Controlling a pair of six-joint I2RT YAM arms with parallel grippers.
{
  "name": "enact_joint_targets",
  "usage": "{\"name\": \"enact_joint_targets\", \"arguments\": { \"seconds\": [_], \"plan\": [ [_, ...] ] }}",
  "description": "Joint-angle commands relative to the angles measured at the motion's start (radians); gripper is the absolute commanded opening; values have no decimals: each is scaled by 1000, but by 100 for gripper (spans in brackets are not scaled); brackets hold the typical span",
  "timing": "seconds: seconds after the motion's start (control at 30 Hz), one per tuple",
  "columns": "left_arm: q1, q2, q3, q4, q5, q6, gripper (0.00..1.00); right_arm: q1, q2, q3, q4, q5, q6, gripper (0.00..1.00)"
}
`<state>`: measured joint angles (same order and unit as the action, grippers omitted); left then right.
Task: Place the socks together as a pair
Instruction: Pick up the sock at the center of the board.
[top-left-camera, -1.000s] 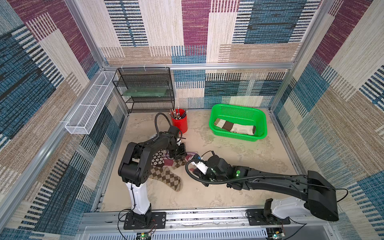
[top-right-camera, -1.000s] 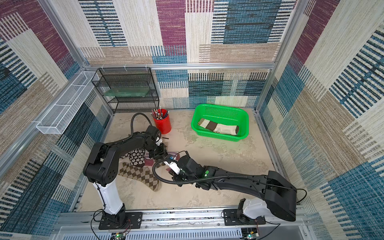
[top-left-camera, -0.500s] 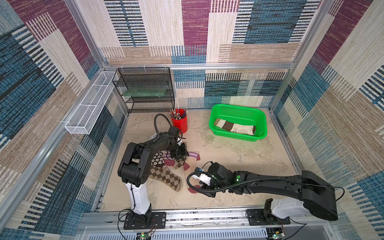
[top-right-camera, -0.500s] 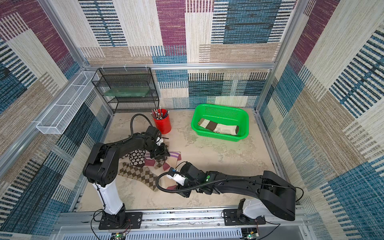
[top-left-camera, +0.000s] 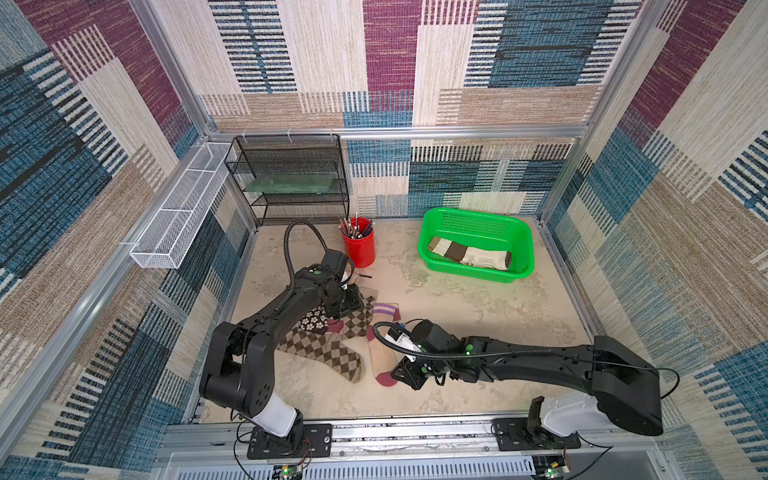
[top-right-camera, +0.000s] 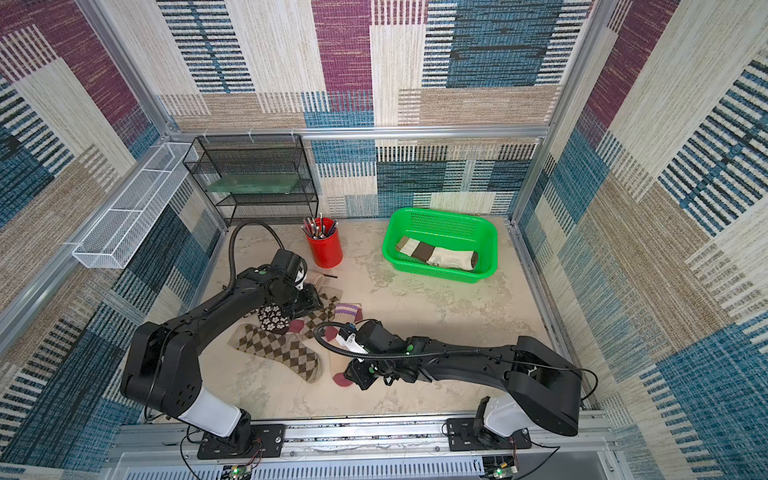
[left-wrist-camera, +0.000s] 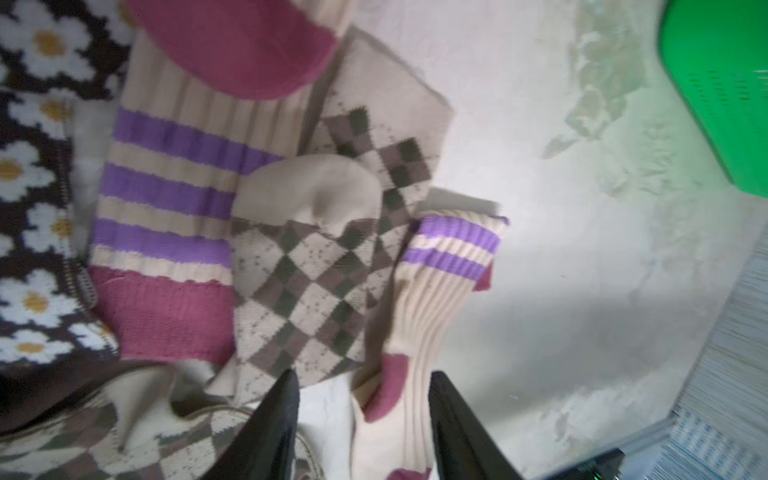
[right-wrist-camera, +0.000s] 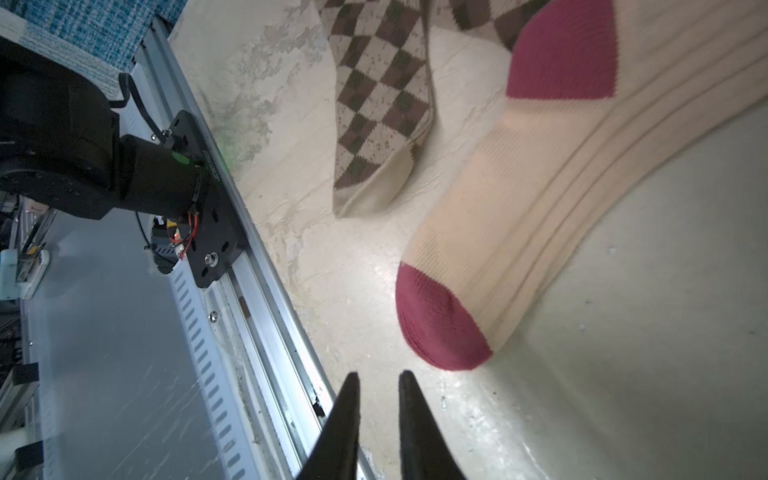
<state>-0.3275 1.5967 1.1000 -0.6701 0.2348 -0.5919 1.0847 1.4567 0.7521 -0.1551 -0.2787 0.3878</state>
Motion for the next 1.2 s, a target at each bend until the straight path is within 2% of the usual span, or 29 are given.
{"name": "enact_joint_targets", "arguments": {
  "seconds": [0.0,0.17,0.33,0.53,0.73,0.9,0.93,1.07,1.17],
  "plan": [
    [10,32,-33,1,-28,-6,44,-4,69,38,-1,-11,50,19],
    [15,31,-96,69,-53,-27,39,11,169,100,-7,0,87,16],
    [28,41,-142,93,-46,-37,38,14,258,119,-143,105,114,11],
    [30,34,-158,94,-55,-22,37,-35,237,67,-341,240,236,11],
    [34,46,-168,98,-48,-17,37,-178,144,66,-556,414,277,14],
    [34,63,-167,99,-31,3,36,-308,70,86,-655,521,269,25],
    [34,65,-167,98,-28,4,36,-328,53,91,-649,509,268,27],
    [33,66,-171,103,-13,16,36,-344,-33,89,-569,357,336,48],
    [33,63,-175,107,0,21,36,-335,-75,55,-510,288,428,56]
  ]
}}
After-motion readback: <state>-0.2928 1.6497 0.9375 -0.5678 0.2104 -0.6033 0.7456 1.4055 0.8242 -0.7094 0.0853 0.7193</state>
